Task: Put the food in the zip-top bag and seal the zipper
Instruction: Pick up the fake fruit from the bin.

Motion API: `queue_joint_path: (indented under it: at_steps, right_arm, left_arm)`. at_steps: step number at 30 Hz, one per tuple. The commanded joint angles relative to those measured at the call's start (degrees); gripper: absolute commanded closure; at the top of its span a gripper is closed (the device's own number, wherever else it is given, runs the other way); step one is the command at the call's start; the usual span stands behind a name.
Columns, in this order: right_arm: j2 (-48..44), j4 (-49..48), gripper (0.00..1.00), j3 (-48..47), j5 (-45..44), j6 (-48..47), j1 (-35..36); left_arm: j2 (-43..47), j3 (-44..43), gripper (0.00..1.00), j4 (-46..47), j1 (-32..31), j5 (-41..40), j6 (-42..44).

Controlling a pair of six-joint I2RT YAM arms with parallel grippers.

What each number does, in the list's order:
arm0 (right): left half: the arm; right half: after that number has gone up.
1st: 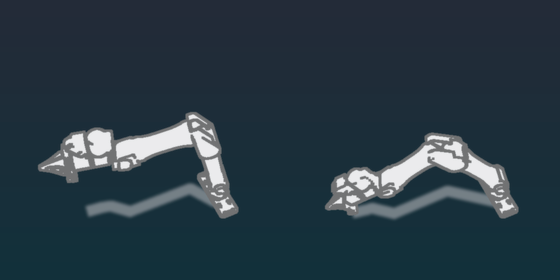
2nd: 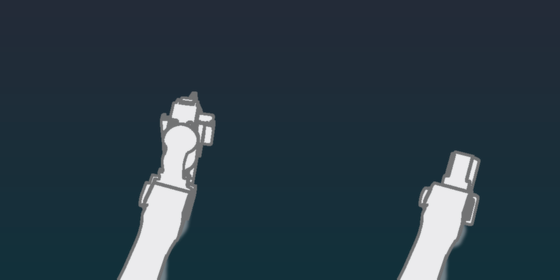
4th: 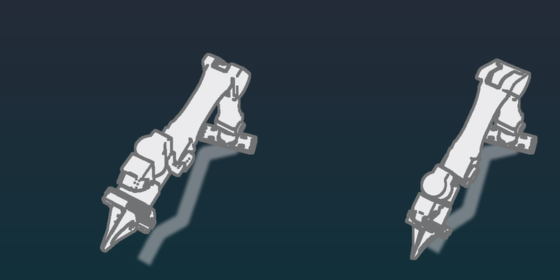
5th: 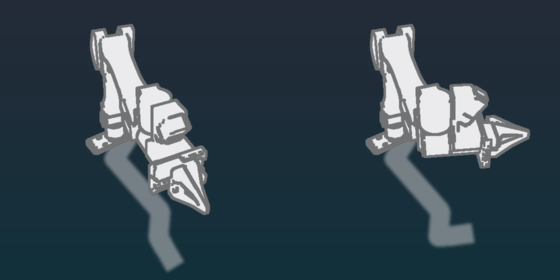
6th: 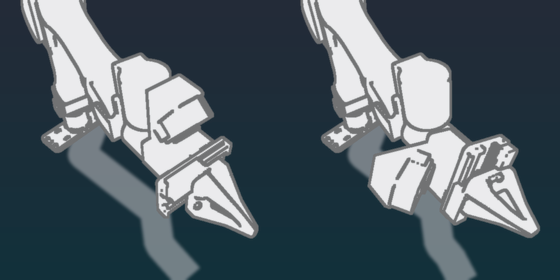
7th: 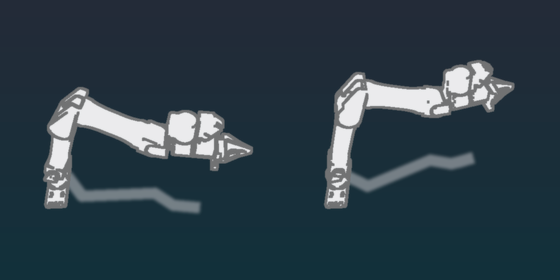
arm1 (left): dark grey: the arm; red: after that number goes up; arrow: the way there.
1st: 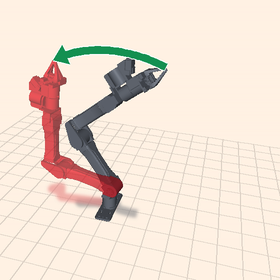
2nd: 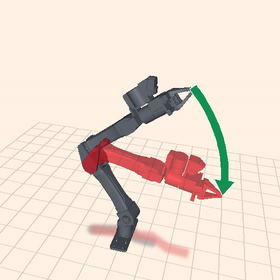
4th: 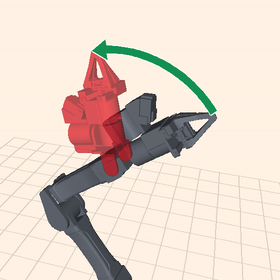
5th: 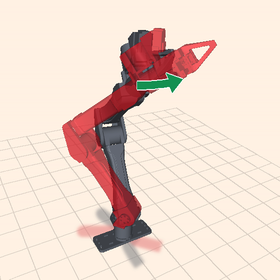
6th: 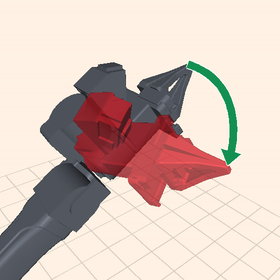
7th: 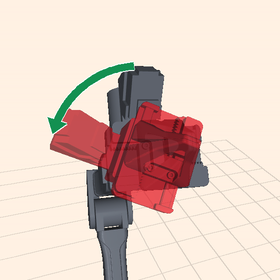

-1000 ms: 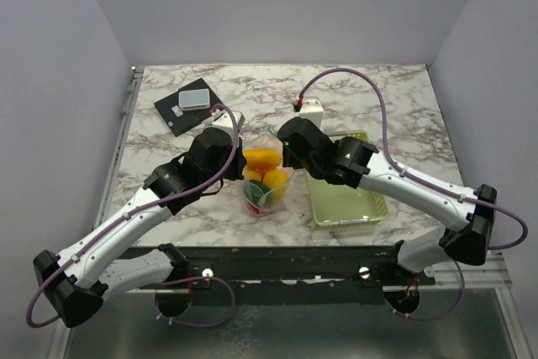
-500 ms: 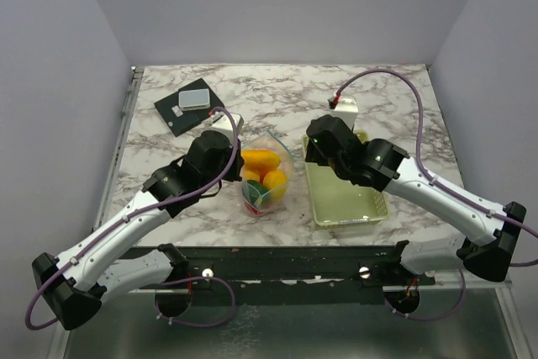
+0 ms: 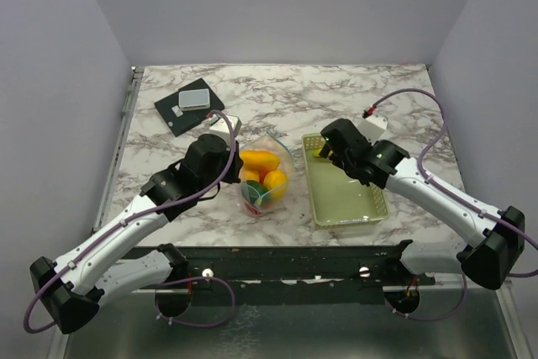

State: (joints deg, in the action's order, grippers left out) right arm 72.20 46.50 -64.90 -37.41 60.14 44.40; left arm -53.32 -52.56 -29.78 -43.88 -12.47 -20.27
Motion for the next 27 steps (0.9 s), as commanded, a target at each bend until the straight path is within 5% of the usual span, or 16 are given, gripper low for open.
queue_joint_path:
  at_steps: [1, 8, 27]
  right_arm:
    - [-0.88, -0.68, 0.20, 2.26, -1.37, 10.27, -2.49]
    - [1.50, -0.56, 0.13, 4.61, -1.11, 22.01, -5.39]
    - [11.27, -6.72, 0.22, 7.80, 3.96, 39.27, -13.03]
  left_arm:
    - [1.53, 0.85, 1.00, 1.38, 0.18, -1.22, 0.75]
    - [2.28, 1.85, 1.00, 1.39, 0.41, -1.43, 0.73]
    - [3.99, 3.20, 1.00, 1.37, 0.66, -1.06, 0.65]
